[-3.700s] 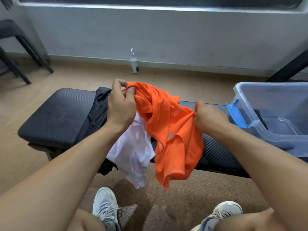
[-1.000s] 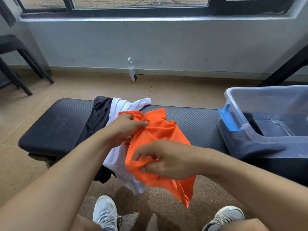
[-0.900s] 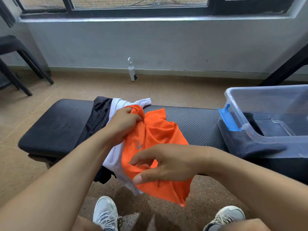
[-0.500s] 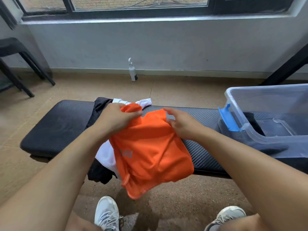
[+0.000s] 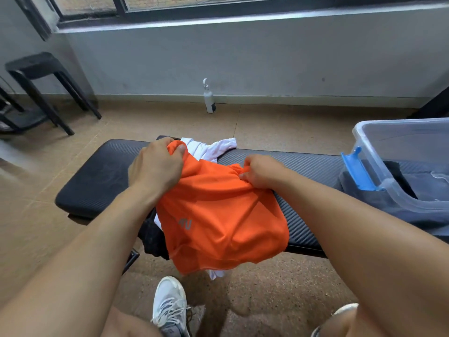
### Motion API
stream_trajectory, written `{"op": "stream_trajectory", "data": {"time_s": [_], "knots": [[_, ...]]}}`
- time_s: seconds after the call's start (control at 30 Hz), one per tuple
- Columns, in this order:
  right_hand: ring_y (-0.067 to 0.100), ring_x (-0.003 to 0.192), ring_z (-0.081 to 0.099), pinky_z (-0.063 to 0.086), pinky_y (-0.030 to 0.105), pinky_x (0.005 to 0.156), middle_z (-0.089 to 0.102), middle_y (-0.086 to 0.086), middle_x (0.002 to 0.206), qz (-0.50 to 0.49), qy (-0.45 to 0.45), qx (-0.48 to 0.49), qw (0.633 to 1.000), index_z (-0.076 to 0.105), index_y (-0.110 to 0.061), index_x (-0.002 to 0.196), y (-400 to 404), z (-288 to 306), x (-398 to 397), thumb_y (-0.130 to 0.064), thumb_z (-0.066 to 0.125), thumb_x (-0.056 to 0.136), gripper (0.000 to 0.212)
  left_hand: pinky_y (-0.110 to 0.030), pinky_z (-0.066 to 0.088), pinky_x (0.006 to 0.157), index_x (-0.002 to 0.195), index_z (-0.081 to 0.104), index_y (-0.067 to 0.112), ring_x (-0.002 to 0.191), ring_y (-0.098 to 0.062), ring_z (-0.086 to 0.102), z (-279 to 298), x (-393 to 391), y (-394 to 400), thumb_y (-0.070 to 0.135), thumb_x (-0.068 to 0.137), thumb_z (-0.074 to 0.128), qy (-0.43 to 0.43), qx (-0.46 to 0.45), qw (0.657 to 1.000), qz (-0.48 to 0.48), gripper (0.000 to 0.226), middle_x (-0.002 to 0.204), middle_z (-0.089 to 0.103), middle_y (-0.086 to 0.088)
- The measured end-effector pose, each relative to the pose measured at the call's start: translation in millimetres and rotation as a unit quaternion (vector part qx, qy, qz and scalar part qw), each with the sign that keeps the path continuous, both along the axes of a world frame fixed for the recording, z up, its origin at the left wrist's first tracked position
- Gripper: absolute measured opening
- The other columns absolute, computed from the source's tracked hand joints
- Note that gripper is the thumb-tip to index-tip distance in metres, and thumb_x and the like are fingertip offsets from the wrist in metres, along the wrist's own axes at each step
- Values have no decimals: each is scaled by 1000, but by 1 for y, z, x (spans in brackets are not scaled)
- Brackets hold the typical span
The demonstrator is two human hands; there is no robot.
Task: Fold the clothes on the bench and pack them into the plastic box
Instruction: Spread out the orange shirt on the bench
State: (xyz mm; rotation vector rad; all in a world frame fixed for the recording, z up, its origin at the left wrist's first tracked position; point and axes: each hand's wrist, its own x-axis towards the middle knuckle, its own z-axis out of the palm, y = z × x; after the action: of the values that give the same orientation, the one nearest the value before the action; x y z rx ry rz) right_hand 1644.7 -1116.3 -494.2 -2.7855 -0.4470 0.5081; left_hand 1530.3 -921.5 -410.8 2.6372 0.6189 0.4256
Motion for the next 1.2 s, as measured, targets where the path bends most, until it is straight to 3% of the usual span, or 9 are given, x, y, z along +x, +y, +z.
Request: {"op": "stream_trajectory", "data": {"time_s": [0.17, 0.23, 0.37, 0.53, 0.77, 0.93, 1.0, 1.1, 1.2], "knots": [[29, 87, 59, 47, 29, 65, 62, 6, 86, -27, -59, 56, 996, 59, -18, 83, -15, 31, -10, -16, 57, 87, 4, -40, 46, 79, 99, 72, 13, 98, -38, 63, 4, -5, 9, 31, 99, 54, -137, -89, 986, -8, 25, 98, 72, -18], [24, 70, 52, 36, 29, 52, 54, 1, 70, -97, -89, 179, 975, 47, -17, 69, -30, 47, -12, -10, 56, 85, 20, -30, 39, 74, 100, 71, 14, 93, -28, 61, 9, -5, 9, 26, 100, 53, -184, -148, 972, 13, 22, 93, 69, -8], [15, 68, 52, 51, 36, 66, 54, -5, 71, -242, -136, 476, 834, 47, -25, 72, -60, 88, -25, -14, 65, 83, 24, -21, 35, 72, 107, 69, 21, 91, -14, 56, 12, -2, 7, 24, 102, 49, -232, -227, 944, 67, 21, 96, 65, 4], [12, 81, 56, 53, 42, 86, 57, -9, 83, -311, -299, 562, 706, 49, -33, 81, -99, 132, -42, -13, 55, 81, 21, -27, 36, 78, 108, 65, 19, 93, -18, 54, 13, 3, 8, 26, 103, 46, -225, -273, 929, 112, 21, 100, 63, 0], [18, 72, 63, 51, 29, 63, 68, 0, 78, -236, -186, 474, 828, 64, -25, 80, -100, 125, -49, 5, 50, 73, 34, -28, 39, 77, 103, 69, 19, 92, -20, 58, 15, 5, -8, 25, 101, 55, -195, -276, 941, 32, 15, 98, 68, -4], [27, 70, 62, 50, 33, 67, 61, -1, 64, -88, -283, 600, 743, 59, -21, 75, -101, 146, -67, 16, 29, 58, 50, -25, 50, 78, 96, 69, 25, 87, -15, 61, 13, 4, -6, 25, 100, 58, -231, -295, 927, 18, 11, 92, 70, 0], [27, 71, 65, 54, 38, 70, 67, 0, 69, -17, -288, 500, 817, 60, -26, 78, -106, 148, -68, 16, 38, 64, 50, -9, 43, 64, 94, 68, 27, 79, -6, 60, 13, 4, -7, 25, 100, 60, -241, -283, 928, 8, 10, 84, 68, 5], [8, 75, 70, 59, 39, 78, 74, -13, 81, 121, -29, 117, 985, 66, -36, 94, -104, 136, -76, -6, 66, 79, 34, -4, 42, 61, 89, 70, 30, 65, 8, 58, 14, 3, -12, 22, 98, 64, -247, -298, 919, -74, 14, 72, 69, 18], [1, 82, 67, 53, 26, 79, 74, -18, 90, 105, 14, 68, 992, 66, -37, 108, -81, 114, -83, -23, 74, 85, 28, -10, 48, 69, 87, 74, 34, 70, 10, 62, 15, 2, -19, 18, 94, 69, -209, -302, 911, -186, 18, 74, 72, 24]]}}
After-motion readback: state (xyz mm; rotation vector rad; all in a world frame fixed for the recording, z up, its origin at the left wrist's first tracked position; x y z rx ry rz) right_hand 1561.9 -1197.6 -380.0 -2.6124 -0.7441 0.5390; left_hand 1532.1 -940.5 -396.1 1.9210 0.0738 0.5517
